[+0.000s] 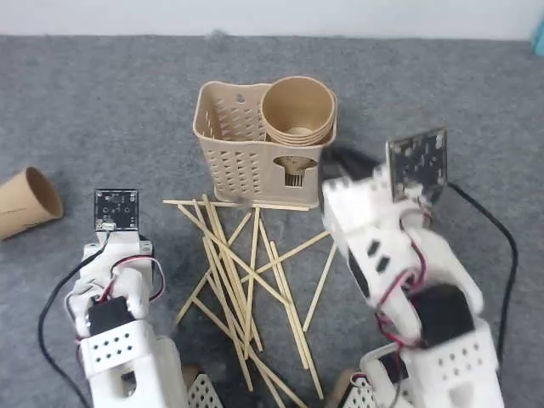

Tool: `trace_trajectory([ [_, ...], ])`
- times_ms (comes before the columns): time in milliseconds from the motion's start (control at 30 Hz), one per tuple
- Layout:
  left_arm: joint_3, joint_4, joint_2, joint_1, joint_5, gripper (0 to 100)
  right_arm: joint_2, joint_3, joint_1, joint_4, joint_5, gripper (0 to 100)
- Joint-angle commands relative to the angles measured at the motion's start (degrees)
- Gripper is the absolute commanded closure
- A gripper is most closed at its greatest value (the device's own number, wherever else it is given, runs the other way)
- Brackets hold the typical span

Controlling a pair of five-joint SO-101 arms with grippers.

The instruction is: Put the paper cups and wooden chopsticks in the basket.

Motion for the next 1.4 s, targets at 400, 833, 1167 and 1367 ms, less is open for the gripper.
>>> trace_trajectory([
  [400,-0.7,-1.5,-0.7,0.3,-0.2,91,-6.5,20.5,19.0,14.3,18.5,99.0],
  [833,-10.0,-1.5,-0.5,-4.5,-4.4,91,-7.0,47.9,16.3,-16.3,6.4,99.0],
  [1167,-22.5,-1.2,13.0,-4.7,-5.7,92,-7.0,48.4,16.2,-16.2,6.8,99.0],
  [1367,-36.9,-1.5,34.5,-4.7,-2.1,92,-7.0,48.4,16.2,-16.2,6.8,99.0],
])
